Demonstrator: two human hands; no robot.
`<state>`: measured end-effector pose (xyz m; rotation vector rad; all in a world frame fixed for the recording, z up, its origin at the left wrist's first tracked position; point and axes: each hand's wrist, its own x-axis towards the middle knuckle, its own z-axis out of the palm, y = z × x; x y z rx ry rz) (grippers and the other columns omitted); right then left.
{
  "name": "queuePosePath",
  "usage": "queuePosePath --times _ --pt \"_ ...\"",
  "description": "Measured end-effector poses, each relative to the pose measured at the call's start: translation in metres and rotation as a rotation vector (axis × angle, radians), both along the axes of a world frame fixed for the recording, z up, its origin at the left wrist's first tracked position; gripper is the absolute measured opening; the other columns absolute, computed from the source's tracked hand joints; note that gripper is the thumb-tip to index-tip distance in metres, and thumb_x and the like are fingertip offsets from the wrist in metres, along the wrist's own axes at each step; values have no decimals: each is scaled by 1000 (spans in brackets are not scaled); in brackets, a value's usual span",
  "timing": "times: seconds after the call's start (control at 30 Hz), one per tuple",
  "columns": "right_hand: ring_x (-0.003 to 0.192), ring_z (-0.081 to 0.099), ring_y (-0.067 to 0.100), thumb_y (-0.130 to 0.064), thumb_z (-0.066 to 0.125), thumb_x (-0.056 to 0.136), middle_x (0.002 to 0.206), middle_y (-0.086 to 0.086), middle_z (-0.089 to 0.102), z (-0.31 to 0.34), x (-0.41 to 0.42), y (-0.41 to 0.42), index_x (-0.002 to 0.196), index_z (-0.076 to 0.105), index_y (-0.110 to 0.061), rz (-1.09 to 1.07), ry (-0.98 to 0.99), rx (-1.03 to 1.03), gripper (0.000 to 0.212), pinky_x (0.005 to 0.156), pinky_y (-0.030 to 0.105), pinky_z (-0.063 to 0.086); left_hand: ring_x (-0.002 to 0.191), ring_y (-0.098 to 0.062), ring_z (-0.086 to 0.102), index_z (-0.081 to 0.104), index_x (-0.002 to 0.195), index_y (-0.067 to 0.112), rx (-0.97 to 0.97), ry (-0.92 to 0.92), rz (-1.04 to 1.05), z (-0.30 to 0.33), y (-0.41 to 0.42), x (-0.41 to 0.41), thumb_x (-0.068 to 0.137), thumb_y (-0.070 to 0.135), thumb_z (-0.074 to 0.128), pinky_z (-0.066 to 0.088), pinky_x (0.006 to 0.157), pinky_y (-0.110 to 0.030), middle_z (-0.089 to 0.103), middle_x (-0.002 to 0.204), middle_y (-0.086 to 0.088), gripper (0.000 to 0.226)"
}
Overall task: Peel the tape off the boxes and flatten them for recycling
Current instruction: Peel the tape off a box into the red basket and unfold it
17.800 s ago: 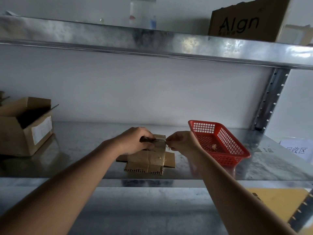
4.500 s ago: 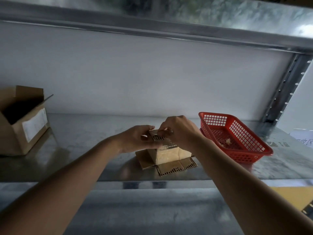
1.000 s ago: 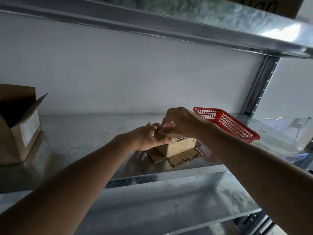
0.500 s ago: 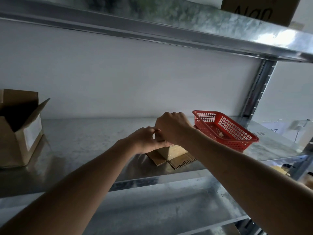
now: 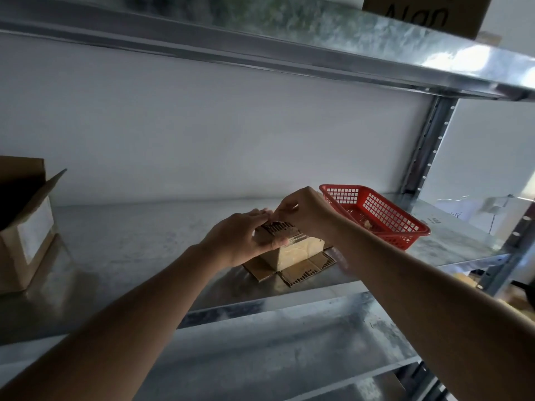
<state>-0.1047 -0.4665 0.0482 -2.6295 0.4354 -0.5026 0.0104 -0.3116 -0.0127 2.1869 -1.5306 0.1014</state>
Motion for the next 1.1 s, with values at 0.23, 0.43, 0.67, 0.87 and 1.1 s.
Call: queuePosePath --times 0.23,0.43,0.67,0.87,1.1 --pt "68 61 3 -11 69 98 92 -2 72 -7 1 -16 99 75 -6 -151 -87 115 7 44 6 39 138 -12 51 53 149 37 -70 -20 -35 3 1 3 83 85 52 47 105 -37 53 153 9 81" --pt "91 74 30 -17 60 104 104 16 73 -11 -5 -35 96 63 -8 -323 -234 472 12 79 51 63 99 -8 65 66 137 33 -68 -45 -41 14 1 3 81 71 61 58 83 -35 70 125 15 68" --pt "82 78 31 -18 46 111 90 12 80 -3 -14 -30 117 51 -2 -139 -314 911 19 71 46 65 113 -11 63 59 141 38 -41 -69 -89 20 -4 -5 82 59 55 55 91 -33 66 134 14 64" --pt "69 73 26 -19 50 109 84 12 77 -2 -18 -33 123 53 0 -175 -354 994 24 61 34 62 115 -9 63 64 138 34 -35 -109 -114 15 -14 -9 88 53 68 56 93 -32 62 138 17 54" --pt "62 65 15 -31 65 99 86 10 70 -18 -34 -55 105 68 -4 -444 -575 1115 28 63 29 62 85 -10 59 58 103 34 101 -142 -48 32 -19 -3 77 47 71 52 67 -29 58 97 14 31"
